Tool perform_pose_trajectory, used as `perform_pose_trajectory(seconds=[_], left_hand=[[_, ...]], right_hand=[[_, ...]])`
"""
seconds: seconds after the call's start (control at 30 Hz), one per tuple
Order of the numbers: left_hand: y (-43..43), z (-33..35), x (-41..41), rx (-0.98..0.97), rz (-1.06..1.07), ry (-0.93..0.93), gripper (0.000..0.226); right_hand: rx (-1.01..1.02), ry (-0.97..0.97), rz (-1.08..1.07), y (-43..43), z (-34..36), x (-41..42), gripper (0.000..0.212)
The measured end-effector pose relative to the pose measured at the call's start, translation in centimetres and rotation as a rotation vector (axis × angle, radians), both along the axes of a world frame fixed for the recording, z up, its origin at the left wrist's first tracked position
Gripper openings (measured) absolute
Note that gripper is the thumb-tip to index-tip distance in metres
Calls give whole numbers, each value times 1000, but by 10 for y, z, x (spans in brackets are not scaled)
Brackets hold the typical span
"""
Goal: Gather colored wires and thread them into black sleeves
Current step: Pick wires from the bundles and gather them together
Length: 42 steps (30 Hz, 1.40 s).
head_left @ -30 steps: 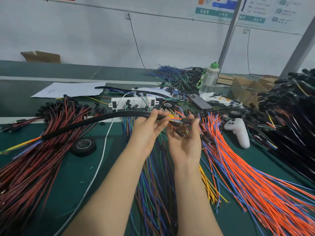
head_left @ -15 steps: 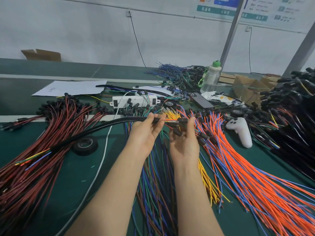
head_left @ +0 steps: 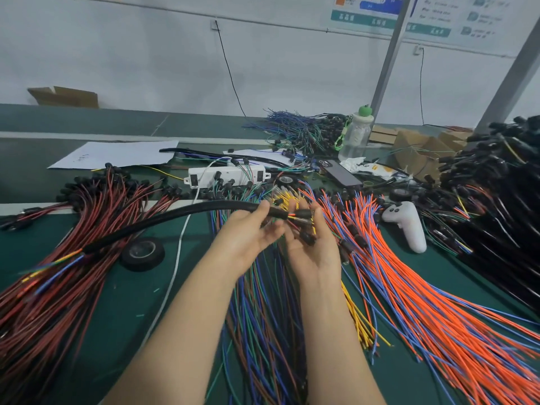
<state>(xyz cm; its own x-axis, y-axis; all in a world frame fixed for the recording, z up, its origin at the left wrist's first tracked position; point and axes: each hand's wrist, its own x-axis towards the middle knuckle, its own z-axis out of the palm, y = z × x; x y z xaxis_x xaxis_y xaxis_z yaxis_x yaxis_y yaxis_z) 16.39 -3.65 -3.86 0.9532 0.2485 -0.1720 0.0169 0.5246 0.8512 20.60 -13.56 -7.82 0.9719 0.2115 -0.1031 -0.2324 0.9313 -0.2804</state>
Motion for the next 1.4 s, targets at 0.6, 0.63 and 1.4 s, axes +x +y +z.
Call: perform_pose_trajectory(seconds=[0.6,0.63,1.4], left_hand=[[-75,112,35,1922,-369,-444,35],[-92,123,40,1976,-418,-460,37],[-427,122,161,830,-546,-228,38]], right_hand=[[-149,56,-157,-114,88,6,44],[-151,64,-168,-129,90,7,34],[-2166,510,-747,-357,116,61,52]])
